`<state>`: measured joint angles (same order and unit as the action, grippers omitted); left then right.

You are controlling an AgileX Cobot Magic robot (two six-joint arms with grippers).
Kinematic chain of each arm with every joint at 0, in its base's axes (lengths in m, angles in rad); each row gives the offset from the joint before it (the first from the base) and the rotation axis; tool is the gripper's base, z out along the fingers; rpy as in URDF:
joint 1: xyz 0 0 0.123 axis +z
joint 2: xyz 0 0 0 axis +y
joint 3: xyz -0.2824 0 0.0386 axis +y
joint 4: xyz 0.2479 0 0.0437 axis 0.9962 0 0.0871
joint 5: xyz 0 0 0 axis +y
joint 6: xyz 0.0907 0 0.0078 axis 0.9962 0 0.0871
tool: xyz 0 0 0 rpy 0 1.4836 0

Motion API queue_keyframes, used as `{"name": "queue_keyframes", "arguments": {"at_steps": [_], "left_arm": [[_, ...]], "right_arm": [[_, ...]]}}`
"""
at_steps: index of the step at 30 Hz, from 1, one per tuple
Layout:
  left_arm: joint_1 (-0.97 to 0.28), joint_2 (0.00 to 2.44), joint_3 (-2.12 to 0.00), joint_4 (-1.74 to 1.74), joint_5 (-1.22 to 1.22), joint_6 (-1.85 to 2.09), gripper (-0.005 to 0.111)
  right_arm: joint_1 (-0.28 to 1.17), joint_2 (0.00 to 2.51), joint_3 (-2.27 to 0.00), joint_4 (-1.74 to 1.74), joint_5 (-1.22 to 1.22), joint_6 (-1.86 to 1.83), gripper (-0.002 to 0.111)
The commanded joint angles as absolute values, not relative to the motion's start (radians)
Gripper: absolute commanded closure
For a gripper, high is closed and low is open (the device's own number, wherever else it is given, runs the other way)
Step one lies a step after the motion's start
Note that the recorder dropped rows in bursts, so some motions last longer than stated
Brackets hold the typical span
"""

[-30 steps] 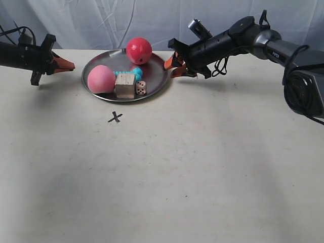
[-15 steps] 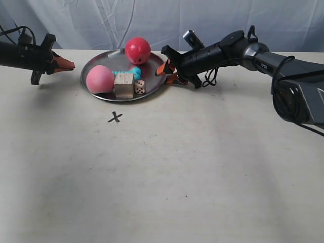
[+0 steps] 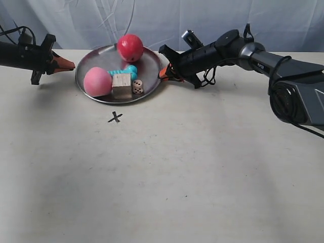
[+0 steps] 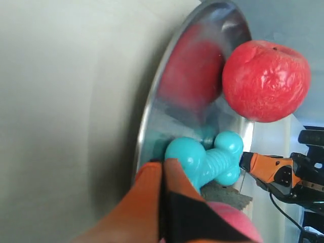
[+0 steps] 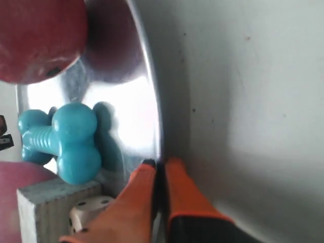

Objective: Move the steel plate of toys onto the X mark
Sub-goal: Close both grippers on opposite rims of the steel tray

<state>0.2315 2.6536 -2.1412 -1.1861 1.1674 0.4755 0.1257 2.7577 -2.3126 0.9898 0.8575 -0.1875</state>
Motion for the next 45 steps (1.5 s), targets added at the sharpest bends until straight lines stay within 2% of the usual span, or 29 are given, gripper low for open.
{"name": "queue_keyframes", "arguments": {"at_steps": [1,16,21,26,29,45], "left_arm": [[0.238,2.648,-2.145,-1.195,1.188,0.482,0.107],[0.275,2.648,-2.145,-1.113,1.221,0.472,0.107],[0.257,2.648,-2.145,-1.114,1.221,0.472,0.096],[0.216,2.648,-2.145,-1.030,1.221,0.472,0.076],[0.201,2.648,-2.145,-0.989,1.221,0.464,0.069],[0.216,2.648,-2.145,-0.828,1.221,0.419,0.069]], "right_arm": [[0.130,2.785,-2.300,0.913,0.883,-0.157,0.109],[0.130,2.785,-2.300,0.936,0.937,-0.047,0.109],[0.130,2.785,-2.300,0.976,0.965,-0.047,0.109],[0.130,2.785,-2.300,0.980,1.007,-0.047,0.109],[0.130,2.785,-2.300,0.980,1.016,-0.044,0.109],[0.130,2.785,-2.300,0.971,1.037,-0.031,0.109]]}}
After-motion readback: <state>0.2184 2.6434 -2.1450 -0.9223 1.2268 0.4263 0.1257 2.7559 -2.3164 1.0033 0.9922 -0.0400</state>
